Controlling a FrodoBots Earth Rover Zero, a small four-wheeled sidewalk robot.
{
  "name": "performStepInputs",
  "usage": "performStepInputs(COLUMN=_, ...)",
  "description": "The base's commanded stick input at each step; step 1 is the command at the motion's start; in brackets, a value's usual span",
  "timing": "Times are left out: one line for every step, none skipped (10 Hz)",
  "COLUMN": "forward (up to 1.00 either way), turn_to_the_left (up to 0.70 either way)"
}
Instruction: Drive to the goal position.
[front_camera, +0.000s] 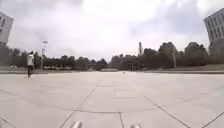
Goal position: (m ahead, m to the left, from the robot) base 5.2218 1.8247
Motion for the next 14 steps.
performStepInputs(forward=0.70, turn_to_the_left=0.00)
performStepInputs(forward=0.70, turn_to_the_left=0.00)
performStepInputs(forward=0.70, turn_to_the_left=0.00)
performStepInputs(forward=0.70, turn_to_the_left=0.00)
performStepInputs(forward=0.70, turn_to_the_left=0.00)
performStepInputs(forward=0.70, turn_to_the_left=0.00)
performStepInputs(forward=0.70, turn_to_the_left=0.00)
performStepInputs(forward=0.70, turn_to_the_left=0.00)
performStepInputs(forward=0.70, turn_to_the_left=0.00)
performStepInputs(forward=0.70, turn_to_the_left=0.00)
performStepInputs(forward=0.70, turn_to_the_left=0.00)
performStepInputs(forward=0.70, turn_to_the_left=0.00)
performStepInputs(forward=0.70, turn_to_the_left=0.00)
performStepInputs(forward=0.70, turn_to_the_left=0.00)
